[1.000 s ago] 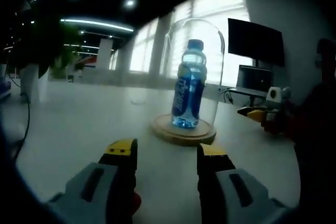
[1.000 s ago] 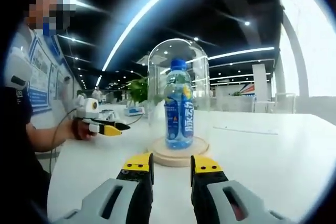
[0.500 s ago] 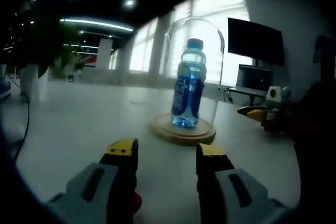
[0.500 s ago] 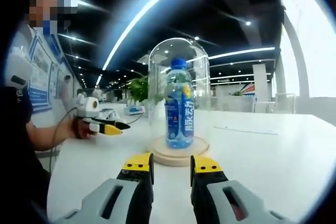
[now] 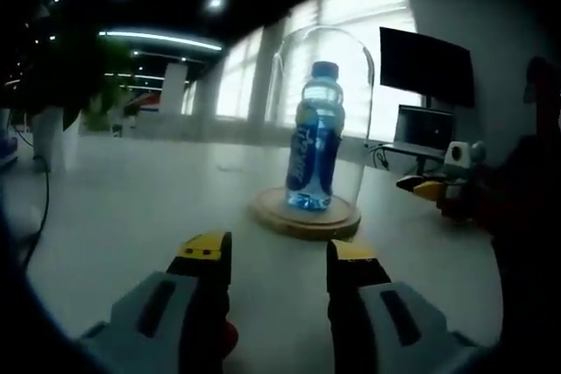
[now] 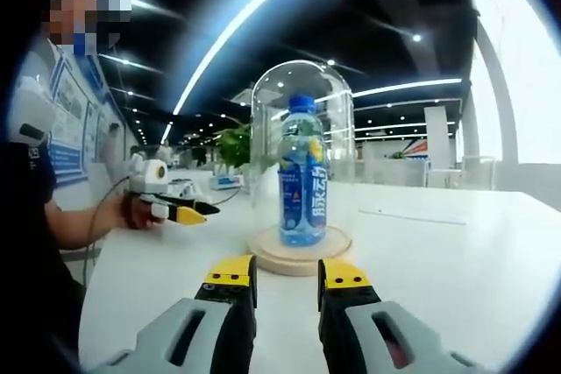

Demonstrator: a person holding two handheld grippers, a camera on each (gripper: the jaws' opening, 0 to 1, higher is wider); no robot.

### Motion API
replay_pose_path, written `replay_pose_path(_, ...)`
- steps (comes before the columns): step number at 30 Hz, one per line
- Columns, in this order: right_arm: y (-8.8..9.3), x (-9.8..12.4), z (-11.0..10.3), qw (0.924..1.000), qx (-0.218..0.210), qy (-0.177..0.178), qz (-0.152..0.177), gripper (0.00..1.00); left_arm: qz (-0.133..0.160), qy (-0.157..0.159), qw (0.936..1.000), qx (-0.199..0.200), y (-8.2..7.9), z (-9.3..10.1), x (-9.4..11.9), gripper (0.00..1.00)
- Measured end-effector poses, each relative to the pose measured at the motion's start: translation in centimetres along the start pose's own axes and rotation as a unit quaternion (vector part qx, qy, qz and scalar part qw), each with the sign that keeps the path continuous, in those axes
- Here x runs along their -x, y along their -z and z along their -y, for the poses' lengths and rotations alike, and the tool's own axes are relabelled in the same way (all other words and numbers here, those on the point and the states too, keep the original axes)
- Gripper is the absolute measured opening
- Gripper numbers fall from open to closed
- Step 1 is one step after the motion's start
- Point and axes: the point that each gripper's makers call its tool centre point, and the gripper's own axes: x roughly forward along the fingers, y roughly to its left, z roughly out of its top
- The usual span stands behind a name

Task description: Open the cover put in the Mizone put the cover back on

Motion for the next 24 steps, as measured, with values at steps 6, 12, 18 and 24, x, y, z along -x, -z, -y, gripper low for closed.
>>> replay_pose_path(6,0.04,-0.03,-0.02,1.0,0.0,0.0,-0.001,0.21,0.001,0.002,1.0,-0.001,-0.05,0.09,0.03,0.36)
replay_pose_path(12,0.08,-0.04,0.01,1.0,0.0,0.001,-0.002,0.21,0.001,0.002,1.0,-0.001,-0.03,0.05,0.03,0.36)
replay_pose_path(18,0.34,-0.13,0.39,0.9999,-0.012,0.007,-0.005,0.21,-0.011,-0.002,0.9999,0.011,0.51,-0.45,0.02,0.35)
replay_pose_path(24,0.59,-0.23,0.38,0.9999,-0.011,0.007,-0.01,0.21,-0.012,0.002,0.9999,0.007,0.52,-0.25,-0.05,0.35)
